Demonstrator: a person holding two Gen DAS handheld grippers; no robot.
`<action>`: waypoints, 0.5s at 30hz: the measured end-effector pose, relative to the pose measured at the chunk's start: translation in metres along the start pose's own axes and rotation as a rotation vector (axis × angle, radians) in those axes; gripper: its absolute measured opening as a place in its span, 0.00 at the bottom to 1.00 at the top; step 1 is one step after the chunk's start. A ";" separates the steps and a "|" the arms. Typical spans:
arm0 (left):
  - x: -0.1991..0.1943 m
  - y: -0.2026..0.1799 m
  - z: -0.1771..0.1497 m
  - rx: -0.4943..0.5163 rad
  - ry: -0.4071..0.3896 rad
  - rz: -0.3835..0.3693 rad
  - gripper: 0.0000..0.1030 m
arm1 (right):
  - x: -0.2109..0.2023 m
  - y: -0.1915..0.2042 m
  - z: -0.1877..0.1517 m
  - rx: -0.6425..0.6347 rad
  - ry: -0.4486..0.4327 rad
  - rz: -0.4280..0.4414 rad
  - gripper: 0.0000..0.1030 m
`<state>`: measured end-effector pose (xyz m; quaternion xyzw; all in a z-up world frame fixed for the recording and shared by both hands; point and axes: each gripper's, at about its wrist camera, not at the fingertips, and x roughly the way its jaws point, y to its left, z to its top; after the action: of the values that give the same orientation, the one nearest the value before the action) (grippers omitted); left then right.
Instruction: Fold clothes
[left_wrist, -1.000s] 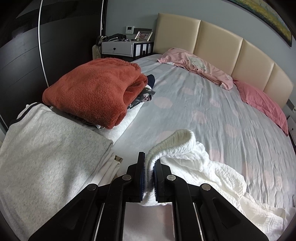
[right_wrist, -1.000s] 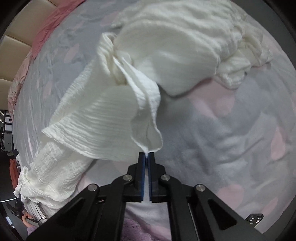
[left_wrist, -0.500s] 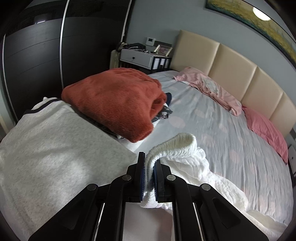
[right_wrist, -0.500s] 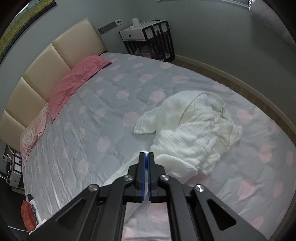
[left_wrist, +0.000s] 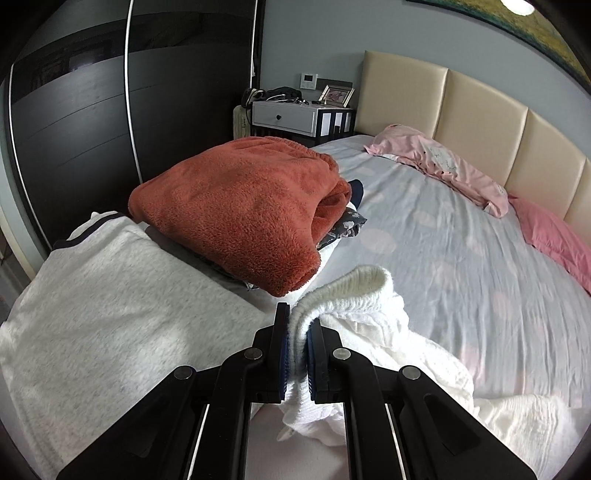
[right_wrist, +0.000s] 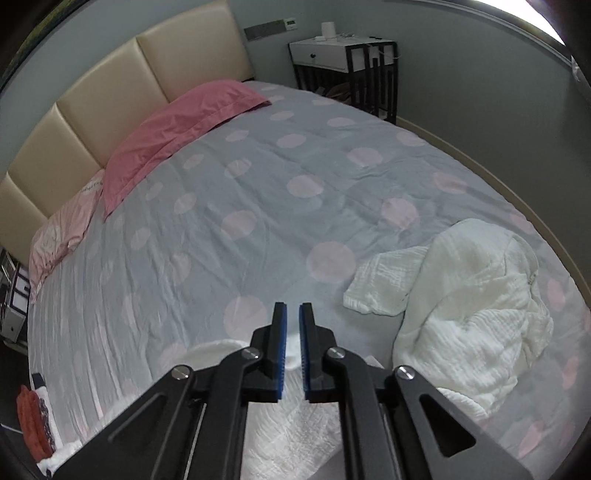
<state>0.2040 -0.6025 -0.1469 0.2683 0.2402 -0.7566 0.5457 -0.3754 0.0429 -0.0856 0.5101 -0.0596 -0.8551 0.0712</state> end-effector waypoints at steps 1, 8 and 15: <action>0.002 -0.001 0.000 0.007 -0.001 0.002 0.08 | 0.003 0.003 -0.002 -0.037 0.018 0.002 0.13; 0.006 -0.001 0.001 0.013 0.011 -0.014 0.08 | 0.015 0.034 -0.056 -0.573 0.121 -0.095 0.22; 0.005 0.003 0.000 -0.002 0.028 -0.029 0.08 | 0.044 0.057 -0.160 -1.181 0.232 -0.265 0.22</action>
<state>0.2059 -0.6071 -0.1504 0.2749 0.2528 -0.7603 0.5315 -0.2520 -0.0261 -0.1895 0.4773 0.4958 -0.6843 0.2408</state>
